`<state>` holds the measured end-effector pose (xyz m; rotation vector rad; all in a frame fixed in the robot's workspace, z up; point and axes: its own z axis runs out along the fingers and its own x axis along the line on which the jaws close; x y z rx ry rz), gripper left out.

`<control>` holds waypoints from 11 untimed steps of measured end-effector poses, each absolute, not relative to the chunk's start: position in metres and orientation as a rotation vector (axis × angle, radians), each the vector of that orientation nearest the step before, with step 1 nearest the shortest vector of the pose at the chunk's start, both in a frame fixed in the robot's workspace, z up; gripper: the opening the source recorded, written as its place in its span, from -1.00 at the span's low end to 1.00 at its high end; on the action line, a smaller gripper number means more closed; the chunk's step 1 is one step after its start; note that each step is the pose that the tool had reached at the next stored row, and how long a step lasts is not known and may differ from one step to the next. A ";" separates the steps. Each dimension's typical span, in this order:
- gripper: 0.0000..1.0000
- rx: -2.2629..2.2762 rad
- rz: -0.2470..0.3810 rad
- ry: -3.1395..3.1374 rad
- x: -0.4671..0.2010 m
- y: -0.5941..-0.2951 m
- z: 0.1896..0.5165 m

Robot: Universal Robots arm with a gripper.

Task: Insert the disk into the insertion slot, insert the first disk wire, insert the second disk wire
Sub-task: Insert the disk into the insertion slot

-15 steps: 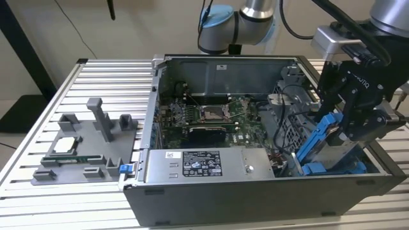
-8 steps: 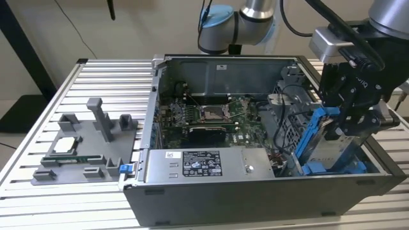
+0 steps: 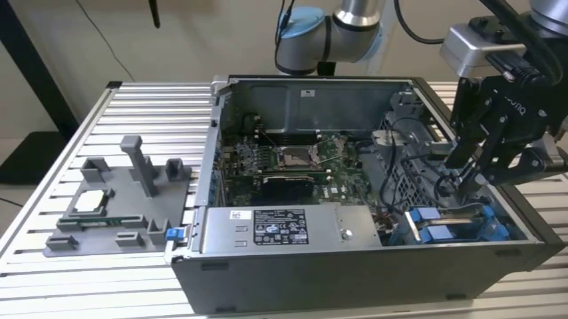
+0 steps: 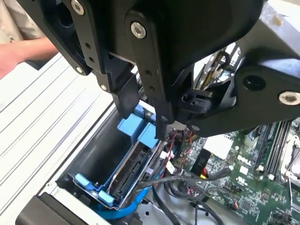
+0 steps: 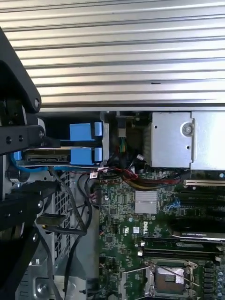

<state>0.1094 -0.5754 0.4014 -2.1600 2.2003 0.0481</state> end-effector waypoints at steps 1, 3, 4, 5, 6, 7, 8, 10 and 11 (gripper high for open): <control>1.00 -2.160 0.048 2.200 0.109 -0.575 0.401; 1.00 -2.160 0.048 2.200 0.109 -0.575 0.401; 1.00 -2.160 0.048 2.200 0.109 -0.575 0.401; 1.00 -2.160 0.048 2.200 0.109 -0.575 0.401; 1.00 -2.160 0.048 2.200 0.109 -0.575 0.401; 1.00 -2.160 0.048 2.200 0.109 -0.575 0.401; 1.00 -2.160 0.048 2.200 0.109 -0.575 0.401; 1.00 -2.160 0.048 2.200 0.109 -0.575 0.401; 1.00 -2.160 0.048 2.200 0.109 -0.575 0.401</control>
